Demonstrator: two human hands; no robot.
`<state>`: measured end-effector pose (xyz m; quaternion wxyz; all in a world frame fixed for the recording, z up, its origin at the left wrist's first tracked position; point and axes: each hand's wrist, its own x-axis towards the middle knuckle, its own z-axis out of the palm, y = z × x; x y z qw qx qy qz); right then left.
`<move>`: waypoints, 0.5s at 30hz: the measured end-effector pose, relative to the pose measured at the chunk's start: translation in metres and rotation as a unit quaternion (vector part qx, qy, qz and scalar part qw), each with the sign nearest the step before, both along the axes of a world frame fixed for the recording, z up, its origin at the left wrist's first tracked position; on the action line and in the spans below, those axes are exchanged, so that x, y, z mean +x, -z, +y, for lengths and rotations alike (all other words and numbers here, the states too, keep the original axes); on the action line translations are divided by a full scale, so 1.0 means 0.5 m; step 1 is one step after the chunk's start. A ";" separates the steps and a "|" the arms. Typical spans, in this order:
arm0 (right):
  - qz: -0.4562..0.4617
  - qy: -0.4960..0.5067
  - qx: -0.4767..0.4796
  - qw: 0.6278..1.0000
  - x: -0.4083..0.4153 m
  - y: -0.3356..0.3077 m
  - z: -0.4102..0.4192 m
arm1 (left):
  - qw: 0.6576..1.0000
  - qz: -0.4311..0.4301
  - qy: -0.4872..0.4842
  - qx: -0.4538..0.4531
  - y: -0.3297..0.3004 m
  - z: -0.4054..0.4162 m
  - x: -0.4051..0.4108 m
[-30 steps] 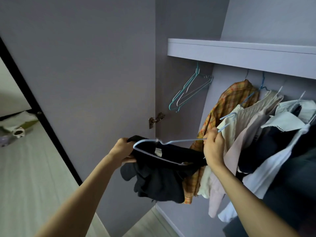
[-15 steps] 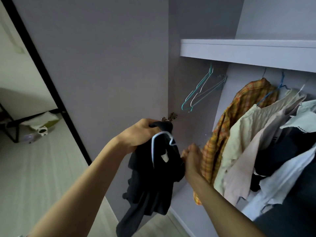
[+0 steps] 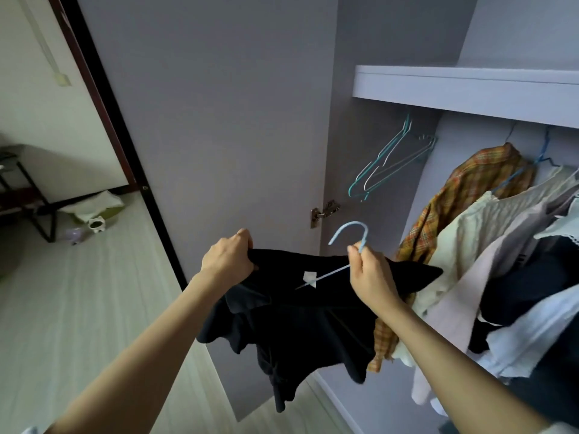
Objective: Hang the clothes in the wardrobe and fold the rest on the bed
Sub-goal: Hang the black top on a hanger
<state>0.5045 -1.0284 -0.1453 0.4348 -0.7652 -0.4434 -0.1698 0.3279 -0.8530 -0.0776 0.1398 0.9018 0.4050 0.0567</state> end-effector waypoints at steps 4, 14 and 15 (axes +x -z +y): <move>0.087 -0.058 0.008 0.994 -0.010 -0.014 0.014 | 0.999 0.016 0.036 -0.004 0.004 -0.023 0.025; 0.196 -0.073 -0.029 0.977 -0.018 -0.024 0.017 | 0.999 0.019 0.025 0.029 0.006 -0.017 0.022; 0.194 -0.084 -0.060 0.976 -0.018 -0.024 0.020 | 0.999 0.011 0.031 0.018 0.005 -0.019 0.024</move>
